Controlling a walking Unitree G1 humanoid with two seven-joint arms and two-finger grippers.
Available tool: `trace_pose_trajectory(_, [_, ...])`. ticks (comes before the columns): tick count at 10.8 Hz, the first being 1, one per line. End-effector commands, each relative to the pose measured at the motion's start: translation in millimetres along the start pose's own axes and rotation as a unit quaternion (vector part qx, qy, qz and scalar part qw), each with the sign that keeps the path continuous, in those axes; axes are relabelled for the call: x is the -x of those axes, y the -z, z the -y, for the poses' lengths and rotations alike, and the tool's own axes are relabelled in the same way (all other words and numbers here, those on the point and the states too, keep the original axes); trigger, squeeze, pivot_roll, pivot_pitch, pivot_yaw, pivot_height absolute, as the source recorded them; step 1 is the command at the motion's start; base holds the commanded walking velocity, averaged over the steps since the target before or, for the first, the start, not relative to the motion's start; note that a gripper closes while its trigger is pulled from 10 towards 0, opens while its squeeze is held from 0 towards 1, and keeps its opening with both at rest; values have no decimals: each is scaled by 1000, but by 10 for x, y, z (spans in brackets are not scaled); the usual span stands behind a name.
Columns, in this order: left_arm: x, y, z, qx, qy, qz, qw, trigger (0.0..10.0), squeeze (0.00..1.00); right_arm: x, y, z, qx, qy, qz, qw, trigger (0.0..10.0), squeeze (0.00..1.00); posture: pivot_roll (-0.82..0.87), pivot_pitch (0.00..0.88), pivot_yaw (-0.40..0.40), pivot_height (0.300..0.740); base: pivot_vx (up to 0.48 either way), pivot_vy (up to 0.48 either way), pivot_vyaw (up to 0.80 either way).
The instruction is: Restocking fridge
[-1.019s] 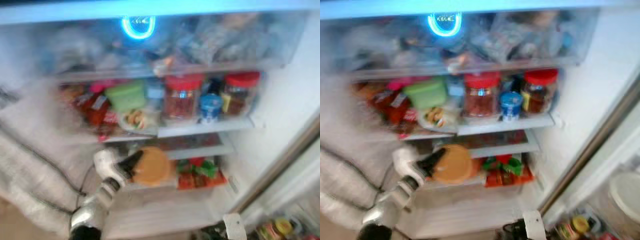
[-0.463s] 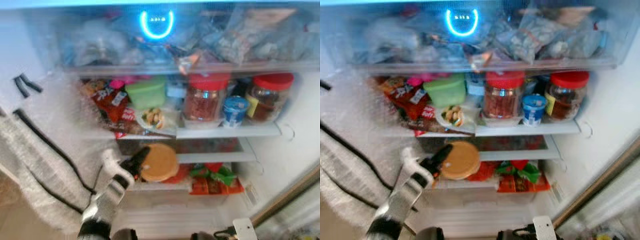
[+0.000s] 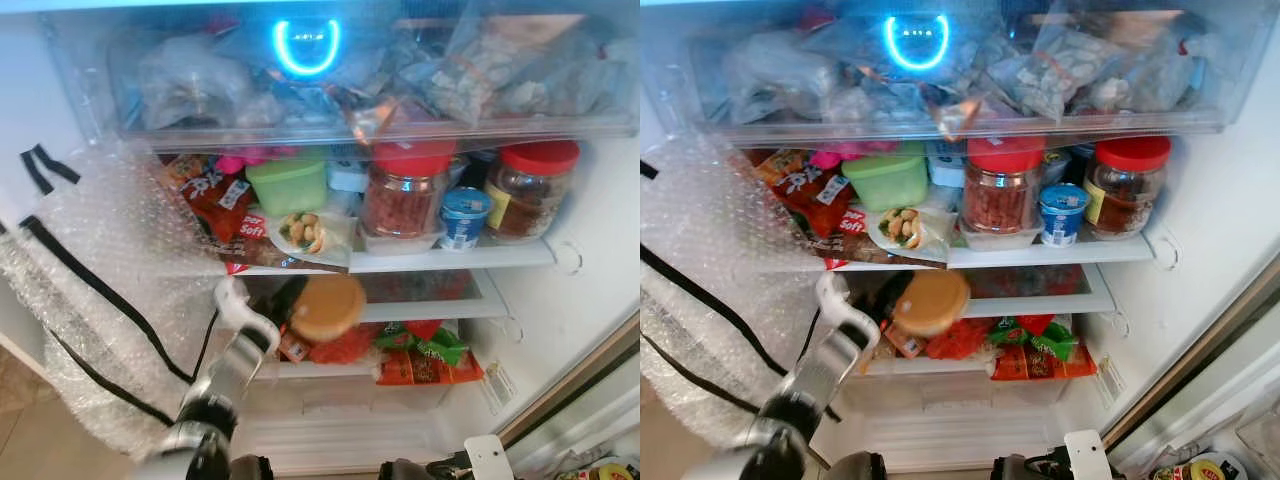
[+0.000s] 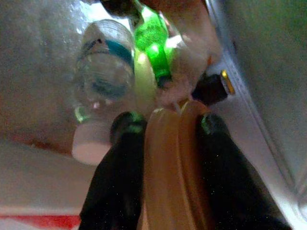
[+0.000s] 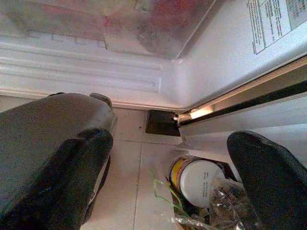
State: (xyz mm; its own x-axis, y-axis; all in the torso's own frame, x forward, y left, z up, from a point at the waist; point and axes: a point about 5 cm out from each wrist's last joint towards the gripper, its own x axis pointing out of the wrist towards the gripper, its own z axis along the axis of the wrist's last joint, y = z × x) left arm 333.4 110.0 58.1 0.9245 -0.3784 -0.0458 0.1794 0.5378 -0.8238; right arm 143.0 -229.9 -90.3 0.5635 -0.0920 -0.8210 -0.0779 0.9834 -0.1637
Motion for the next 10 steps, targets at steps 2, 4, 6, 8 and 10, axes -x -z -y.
trace_pose_trajectory(2, [-56,-59,-3,1,-22,12,1000,10000,0,63,264,-67,-2,-8,-49,999,10000,0,-168,0,23,638,0,0,0])
trace_pose_trajectory(4, [-102,-62,8,-1,-40,16,999,10000,0,63,264,-67,-5,-5,-48,999,10000,0,-179,0,29,638,0,0,0])
trace_pose_trajectory(6, [-135,-113,-3,8,-75,32,997,10000,0,60,259,-71,-5,-6,-48,999,10000,0,-182,0,30,638,0,0,0])
trace_pose_trajectory(8, [-180,-152,25,18,-100,47,994,10000,0,59,253,-69,-5,-6,-47,999,10000,0,-196,0,29,638,0,0,0])
trace_pose_trajectory(10, [-221,-133,70,18,-110,46,993,10000,0,62,261,-63,-6,-4,-48,999,10000,0,-206,0,30,638,0,0,0])
